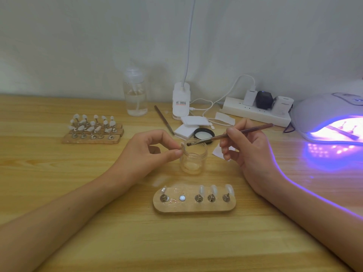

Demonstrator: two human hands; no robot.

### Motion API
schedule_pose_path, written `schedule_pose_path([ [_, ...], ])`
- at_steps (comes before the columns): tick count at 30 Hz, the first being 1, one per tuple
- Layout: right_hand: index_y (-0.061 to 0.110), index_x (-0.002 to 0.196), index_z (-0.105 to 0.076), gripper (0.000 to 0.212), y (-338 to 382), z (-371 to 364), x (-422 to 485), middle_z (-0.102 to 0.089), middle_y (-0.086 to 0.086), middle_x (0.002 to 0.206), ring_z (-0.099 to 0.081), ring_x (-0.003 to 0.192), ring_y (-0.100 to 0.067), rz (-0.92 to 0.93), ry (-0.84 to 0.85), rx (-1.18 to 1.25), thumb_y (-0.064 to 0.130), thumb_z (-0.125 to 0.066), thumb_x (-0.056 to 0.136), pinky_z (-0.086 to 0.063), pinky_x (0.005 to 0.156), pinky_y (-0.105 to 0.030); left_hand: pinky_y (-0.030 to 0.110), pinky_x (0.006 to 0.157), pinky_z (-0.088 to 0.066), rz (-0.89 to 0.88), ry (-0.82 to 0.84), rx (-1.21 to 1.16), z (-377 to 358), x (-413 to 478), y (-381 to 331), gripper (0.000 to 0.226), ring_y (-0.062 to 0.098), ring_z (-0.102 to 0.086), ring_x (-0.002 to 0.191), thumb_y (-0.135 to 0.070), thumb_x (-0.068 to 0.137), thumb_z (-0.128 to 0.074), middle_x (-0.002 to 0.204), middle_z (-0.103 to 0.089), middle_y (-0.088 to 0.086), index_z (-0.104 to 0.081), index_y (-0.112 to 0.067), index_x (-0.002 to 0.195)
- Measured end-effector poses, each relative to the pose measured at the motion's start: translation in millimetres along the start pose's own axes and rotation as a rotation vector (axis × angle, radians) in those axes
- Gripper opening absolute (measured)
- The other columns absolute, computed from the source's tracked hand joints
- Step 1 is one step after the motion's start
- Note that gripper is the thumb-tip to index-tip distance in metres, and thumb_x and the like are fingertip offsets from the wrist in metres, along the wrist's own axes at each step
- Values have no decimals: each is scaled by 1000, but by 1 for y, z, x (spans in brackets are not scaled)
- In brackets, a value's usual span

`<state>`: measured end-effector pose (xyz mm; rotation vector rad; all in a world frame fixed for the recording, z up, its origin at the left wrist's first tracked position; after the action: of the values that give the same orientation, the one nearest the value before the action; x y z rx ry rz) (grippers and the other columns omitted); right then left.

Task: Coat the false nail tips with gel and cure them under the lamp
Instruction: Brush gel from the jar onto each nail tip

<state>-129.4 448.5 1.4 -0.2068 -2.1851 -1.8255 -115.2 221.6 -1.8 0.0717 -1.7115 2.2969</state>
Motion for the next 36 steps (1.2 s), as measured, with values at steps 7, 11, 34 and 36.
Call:
schedule_pose_path([
  [7,11,82,-51,16,0,-1,0,-64,-5,66,-59,58,-15,14,28,-9,15,-61,94,-47,50,-23,15,46,-33,1,-8,-10,0,0,0,16,6,-40,49,-40,69,-79,84,-74,2,-70,-27,73],
  [11,14,79,-53,17,1,0,0,-64,-4,65,-58,57,-14,11,-1,17,19,-66,90,-47,50,-23,14,48,-36,-1,-11,7,0,0,0,13,6,-43,51,-36,72,-80,86,-75,-6,-70,-28,73],
  [34,24,72,-60,19,2,-1,1,-63,-3,65,-58,58,-14,6,37,54,19,-62,90,-47,50,-22,15,50,-36,-100,-17,21,0,0,0,12,6,-41,50,-18,82,-78,90,-72,-3,-68,-23,76],
  [36,19,76,-57,16,2,-2,1,-64,-3,66,-59,59,-15,11,58,42,19,-62,91,-47,50,-22,14,50,-35,-118,-15,25,0,0,0,11,5,-39,49,-16,83,-77,91,-72,-5,-68,-21,78],
])
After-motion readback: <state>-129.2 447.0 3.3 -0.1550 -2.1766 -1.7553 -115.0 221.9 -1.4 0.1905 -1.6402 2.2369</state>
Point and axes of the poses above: each hand's wrist, its own x-axis towards the middle knuckle, its own z-axis out of the back of the hand, y = z × x, the point moved 3 cm from there along x, towards the middle knuckle
